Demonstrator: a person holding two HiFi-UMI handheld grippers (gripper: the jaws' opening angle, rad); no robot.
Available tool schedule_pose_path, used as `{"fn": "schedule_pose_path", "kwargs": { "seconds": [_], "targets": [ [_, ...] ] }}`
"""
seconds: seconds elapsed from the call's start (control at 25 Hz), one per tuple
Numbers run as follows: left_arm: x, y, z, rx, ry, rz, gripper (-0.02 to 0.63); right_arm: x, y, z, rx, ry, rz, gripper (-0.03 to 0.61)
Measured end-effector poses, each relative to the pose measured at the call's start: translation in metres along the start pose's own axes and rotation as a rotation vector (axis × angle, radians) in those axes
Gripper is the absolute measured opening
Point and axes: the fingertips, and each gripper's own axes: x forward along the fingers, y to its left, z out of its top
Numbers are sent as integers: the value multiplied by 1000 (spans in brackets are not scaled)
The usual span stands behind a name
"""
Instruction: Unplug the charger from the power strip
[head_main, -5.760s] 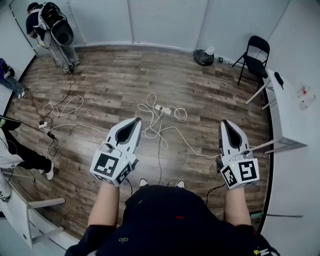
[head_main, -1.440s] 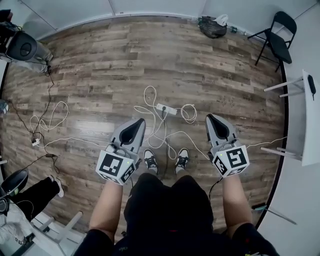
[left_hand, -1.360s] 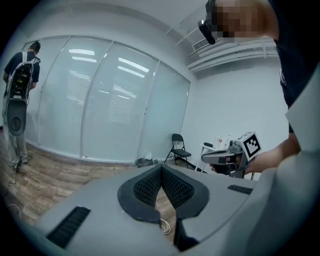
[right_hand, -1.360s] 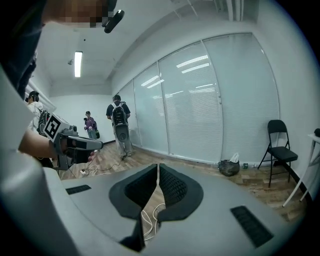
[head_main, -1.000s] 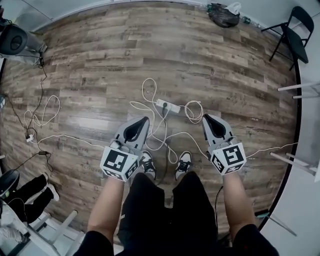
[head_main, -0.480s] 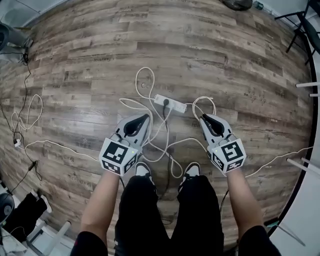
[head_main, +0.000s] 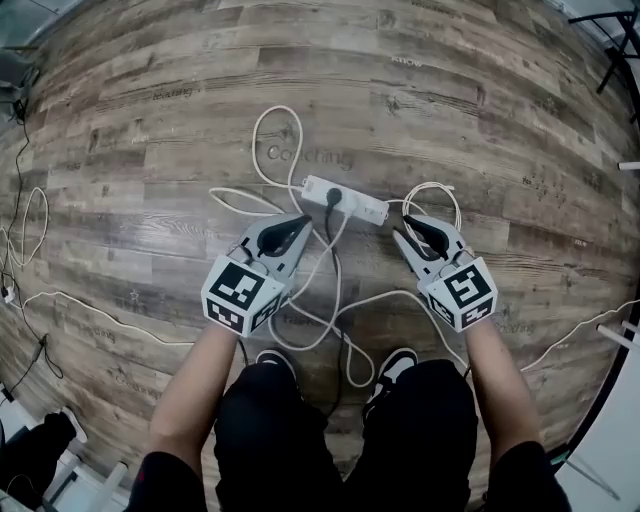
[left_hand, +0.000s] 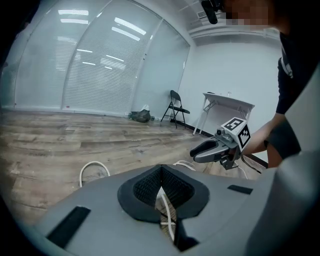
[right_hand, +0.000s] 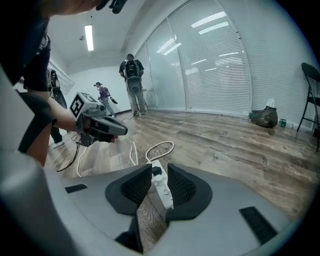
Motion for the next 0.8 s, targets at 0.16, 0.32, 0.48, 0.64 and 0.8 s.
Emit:
{"fn": "schedule_pose_path", "kwargs": {
  "seconds": [0.16, 0.32, 0.48, 0.64, 0.8],
  "targets": [
    [43, 16, -39, 6, 56, -38, 20, 40, -3, -49, -43, 98, 25, 120],
    [85, 30, -66, -18, 108, -50, 20, 70, -16, -78, -100, 179, 18, 171],
    [116, 44, -79, -30, 140, -37, 20, 95, -23, -86, -164, 220, 54, 189],
    [133, 47, -88, -38, 170, -15, 20, 114, -24, -93, -183, 256, 114, 190],
    [140, 49, -92, -52, 181, -15, 20, 125, -25, -100, -210, 280, 125, 190]
  ]
}}
